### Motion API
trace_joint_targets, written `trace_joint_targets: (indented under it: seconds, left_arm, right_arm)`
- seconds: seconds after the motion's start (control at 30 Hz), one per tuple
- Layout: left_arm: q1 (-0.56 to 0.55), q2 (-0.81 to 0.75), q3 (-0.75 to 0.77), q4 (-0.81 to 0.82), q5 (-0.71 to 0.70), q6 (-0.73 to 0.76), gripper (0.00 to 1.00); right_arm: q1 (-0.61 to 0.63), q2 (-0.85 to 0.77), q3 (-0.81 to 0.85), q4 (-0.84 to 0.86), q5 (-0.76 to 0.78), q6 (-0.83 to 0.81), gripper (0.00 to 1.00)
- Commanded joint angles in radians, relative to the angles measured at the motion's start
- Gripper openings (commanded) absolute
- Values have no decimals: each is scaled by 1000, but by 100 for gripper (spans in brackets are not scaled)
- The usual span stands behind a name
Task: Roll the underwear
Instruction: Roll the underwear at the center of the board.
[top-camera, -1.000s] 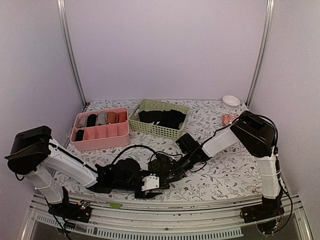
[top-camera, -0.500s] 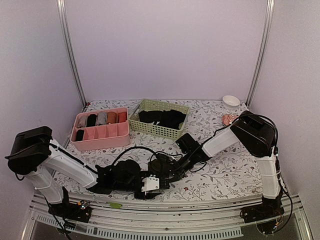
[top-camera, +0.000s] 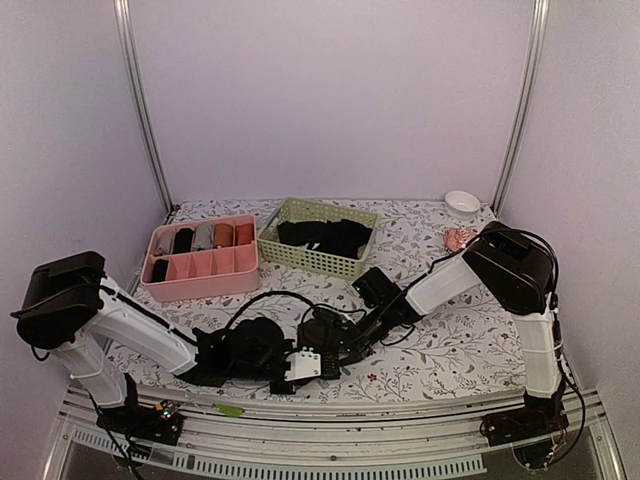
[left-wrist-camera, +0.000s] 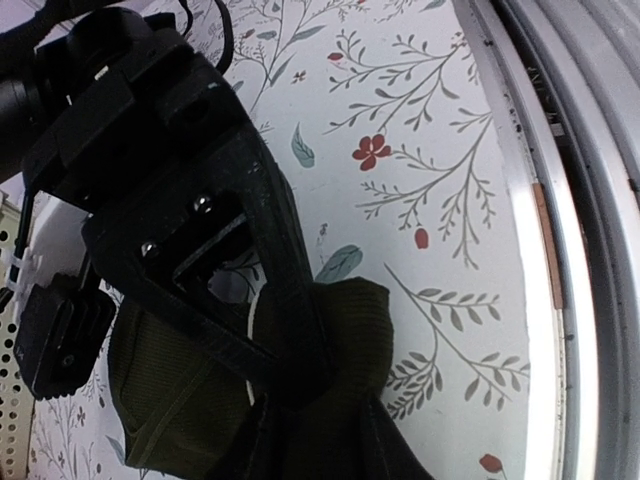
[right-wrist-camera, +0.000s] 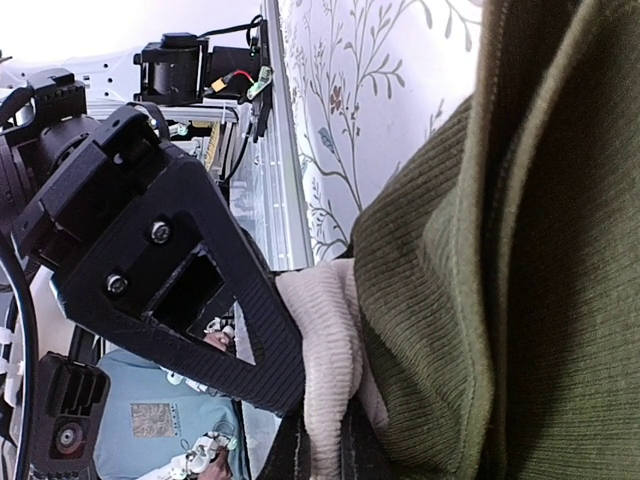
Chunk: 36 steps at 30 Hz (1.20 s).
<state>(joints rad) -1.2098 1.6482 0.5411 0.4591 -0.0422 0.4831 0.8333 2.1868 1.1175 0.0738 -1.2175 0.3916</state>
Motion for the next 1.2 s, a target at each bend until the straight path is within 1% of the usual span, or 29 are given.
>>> trace_joint_targets:
  seconds: [0.0,0.07,0.1,0.23,0.33,0.43,0.5,0.57,0.7,0.8,0.93,1.03,1.17]
  left_arm:
    - [2,45,14,-153,56,-16,19]
    - [5,51,30,-183,85,-20,15]
    - [9,50,34,-193,99,-24,13]
    - [37,41,49,-227,168,-39,10]
    - [65,36,66,-268,222,-56,8]
    - [89,36,86,-304,276,-69,7]
    - [112,30,99,-321,314,-77,6]
    - [143,21,104,-329,377,-88,6]
    - [197,39,146,-393,447,-97,7]
    - [233,62,180,-419,508,-112,8]
    - [278,100,212,-433,604,-131,8]
    - [310,150,243,-466,657,-136,8]
    - [329,195,278,-497,711,-133,8]
  right_arm:
    - [-3,-12,-46,-37,43,-31,12]
    - [-4,-36,-50,-34,42,-40,18]
    - [-6,-50,-54,-33,47,-46,24]
    - [-30,-117,-73,-33,82,-65,34]
    - [-59,-159,-98,-31,122,-82,37]
    - [-88,-230,-148,-10,194,-100,38]
    - [-101,-315,-208,67,252,-105,40]
    - [-102,-412,-279,138,313,-112,44]
    - [-97,-534,-393,207,421,-170,52]
    - [-53,-608,-474,245,518,-245,57]
    - [95,-695,-538,291,689,-366,59]
    - [193,-701,-543,314,829,-486,59]
    - [255,-667,-522,339,911,-566,60]
